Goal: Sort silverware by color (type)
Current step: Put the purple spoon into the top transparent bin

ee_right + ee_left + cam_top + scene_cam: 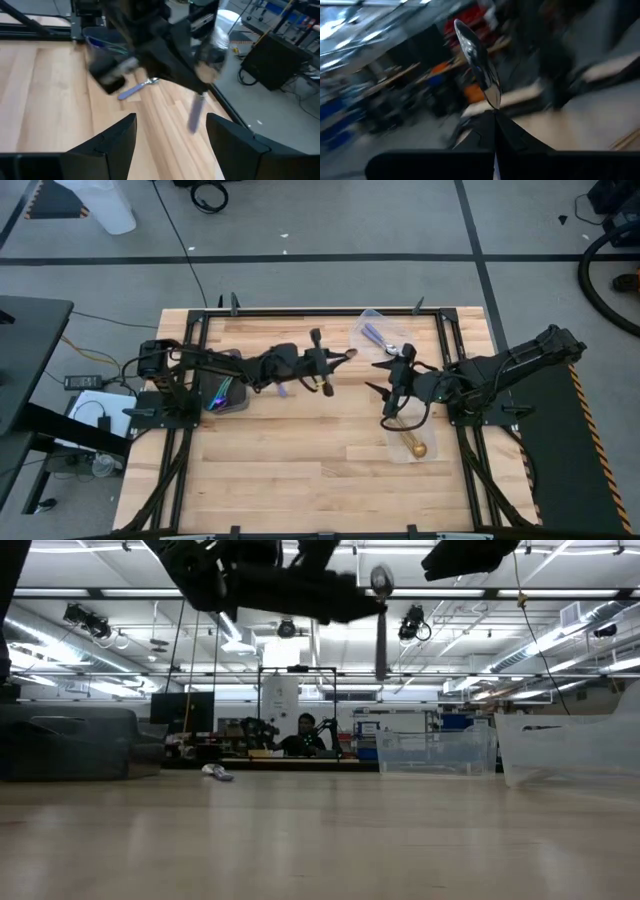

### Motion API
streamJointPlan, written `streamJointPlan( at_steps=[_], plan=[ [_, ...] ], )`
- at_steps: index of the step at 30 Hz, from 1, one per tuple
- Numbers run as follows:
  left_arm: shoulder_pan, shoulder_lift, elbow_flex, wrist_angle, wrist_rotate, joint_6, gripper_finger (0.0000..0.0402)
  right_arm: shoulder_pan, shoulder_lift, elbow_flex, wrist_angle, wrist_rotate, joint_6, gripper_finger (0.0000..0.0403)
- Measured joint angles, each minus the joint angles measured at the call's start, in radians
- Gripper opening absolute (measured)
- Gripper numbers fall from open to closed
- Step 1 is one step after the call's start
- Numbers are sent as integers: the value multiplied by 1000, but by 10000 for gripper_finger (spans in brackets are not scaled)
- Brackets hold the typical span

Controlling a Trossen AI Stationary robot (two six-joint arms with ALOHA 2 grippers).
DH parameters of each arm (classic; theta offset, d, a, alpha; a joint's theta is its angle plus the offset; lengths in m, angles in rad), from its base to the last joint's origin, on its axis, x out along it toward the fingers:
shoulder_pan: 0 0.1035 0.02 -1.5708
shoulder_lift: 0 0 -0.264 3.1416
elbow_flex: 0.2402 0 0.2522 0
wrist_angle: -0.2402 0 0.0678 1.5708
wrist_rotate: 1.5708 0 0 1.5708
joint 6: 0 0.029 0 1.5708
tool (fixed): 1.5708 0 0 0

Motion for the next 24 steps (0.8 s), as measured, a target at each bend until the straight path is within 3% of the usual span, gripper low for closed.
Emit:
streamJointPlan(
  at_steps=[5,9,16,24],
  plan=[
    [-10,0,0,115,184,-94,2,-2,0,0,8,14,-1,249],
    [-28,0,0,196,264,-99,2,-5,0,0,21,-5,-1,249],
    [-49,0,0,296,286,-94,2,-5,0,0,88,-93,-32,233],
    [-75,0,0,398,306,-91,2,-26,0,-1,169,-189,-87,179]
  ],
)
